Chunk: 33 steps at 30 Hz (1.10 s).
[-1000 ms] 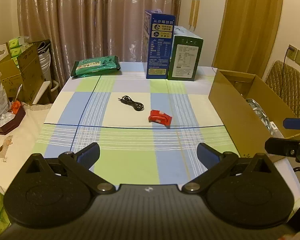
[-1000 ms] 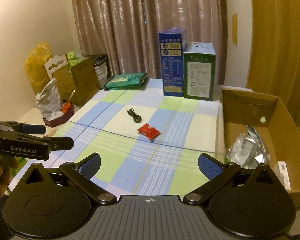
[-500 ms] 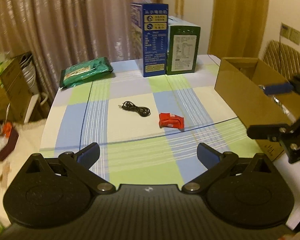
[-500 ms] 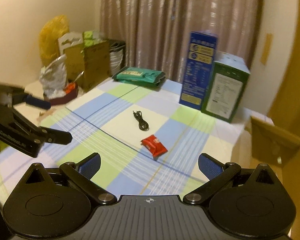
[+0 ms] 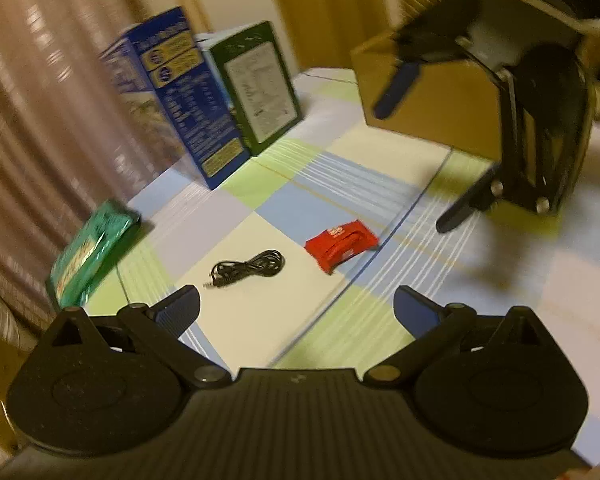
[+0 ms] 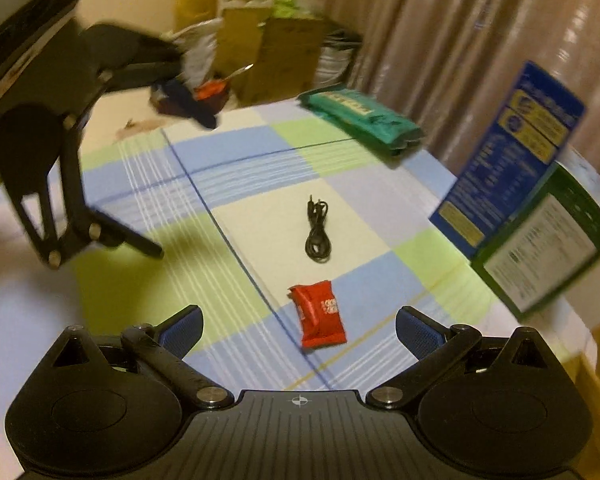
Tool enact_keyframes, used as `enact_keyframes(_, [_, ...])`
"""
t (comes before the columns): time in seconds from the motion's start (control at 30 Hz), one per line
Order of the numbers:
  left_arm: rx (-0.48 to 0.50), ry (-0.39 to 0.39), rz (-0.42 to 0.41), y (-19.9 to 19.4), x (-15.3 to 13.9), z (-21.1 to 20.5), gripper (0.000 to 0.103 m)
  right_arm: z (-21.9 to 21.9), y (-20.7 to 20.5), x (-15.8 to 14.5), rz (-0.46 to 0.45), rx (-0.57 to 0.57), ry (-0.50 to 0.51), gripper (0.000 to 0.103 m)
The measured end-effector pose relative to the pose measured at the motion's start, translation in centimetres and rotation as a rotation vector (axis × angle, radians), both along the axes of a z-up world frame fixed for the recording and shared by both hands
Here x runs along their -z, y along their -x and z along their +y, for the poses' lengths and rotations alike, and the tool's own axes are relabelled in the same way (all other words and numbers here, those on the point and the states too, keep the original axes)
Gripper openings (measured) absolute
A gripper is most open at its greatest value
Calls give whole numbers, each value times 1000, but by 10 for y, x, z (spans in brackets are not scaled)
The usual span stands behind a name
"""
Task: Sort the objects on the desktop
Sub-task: 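Move left tool to the black cable while right tool approaches the red packet, then close left tool on the black cable while right tool grasps the red packet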
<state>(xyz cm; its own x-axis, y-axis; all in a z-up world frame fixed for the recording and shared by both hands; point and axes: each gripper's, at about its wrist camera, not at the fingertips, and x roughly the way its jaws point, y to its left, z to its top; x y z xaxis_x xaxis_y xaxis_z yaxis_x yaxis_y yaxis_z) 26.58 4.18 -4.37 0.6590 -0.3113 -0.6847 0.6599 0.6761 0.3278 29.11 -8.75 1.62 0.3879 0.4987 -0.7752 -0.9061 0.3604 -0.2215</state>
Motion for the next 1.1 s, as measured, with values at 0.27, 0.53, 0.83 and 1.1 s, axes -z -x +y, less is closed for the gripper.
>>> enact_keyframes(0.27, [203, -180, -6, -49, 40, -2, 97, 16, -38, 37, 52, -101, 94, 87])
enact_keyframes(0.53, [281, -272, -15, -98, 68, -6, 96, 36, -64, 74, 91, -174, 187, 69])
enact_keyframes(0.83, [346, -276, 51, -130, 85, -13, 92, 41, -92, 91, 193, -138, 190, 42])
enact_keyframes(1.1, [364, -221, 111, -151, 87, -18, 91, 42, -104, 83, 255, -34, 92, 29])
